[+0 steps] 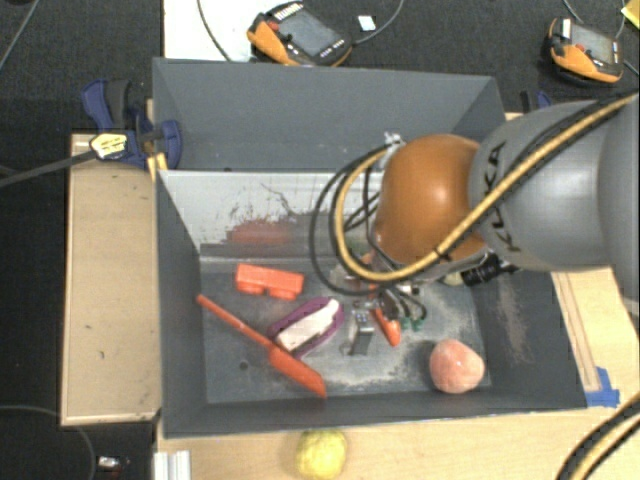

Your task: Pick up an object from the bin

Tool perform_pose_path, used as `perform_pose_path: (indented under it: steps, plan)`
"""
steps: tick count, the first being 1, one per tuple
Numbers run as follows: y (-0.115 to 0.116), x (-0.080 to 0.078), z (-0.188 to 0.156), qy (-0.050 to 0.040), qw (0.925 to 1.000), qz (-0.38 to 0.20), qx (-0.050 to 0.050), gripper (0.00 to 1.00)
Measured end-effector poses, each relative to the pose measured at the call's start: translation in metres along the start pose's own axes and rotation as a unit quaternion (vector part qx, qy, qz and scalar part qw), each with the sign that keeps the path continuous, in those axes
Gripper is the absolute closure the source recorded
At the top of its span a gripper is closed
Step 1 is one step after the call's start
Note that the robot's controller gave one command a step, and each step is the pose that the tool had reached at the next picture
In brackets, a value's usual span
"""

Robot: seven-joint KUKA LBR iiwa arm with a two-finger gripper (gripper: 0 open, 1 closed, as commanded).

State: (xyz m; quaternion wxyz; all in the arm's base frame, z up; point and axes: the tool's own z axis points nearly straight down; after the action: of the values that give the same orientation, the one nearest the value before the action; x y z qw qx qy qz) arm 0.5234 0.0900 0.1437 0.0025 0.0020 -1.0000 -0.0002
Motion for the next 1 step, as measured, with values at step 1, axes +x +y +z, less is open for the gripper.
perform_pose_path:
  steps: [1]
  plan:
    - [-0.0004,-0.002,-0.0036,-0.0037,1.0,0.002,0.0,0.0]
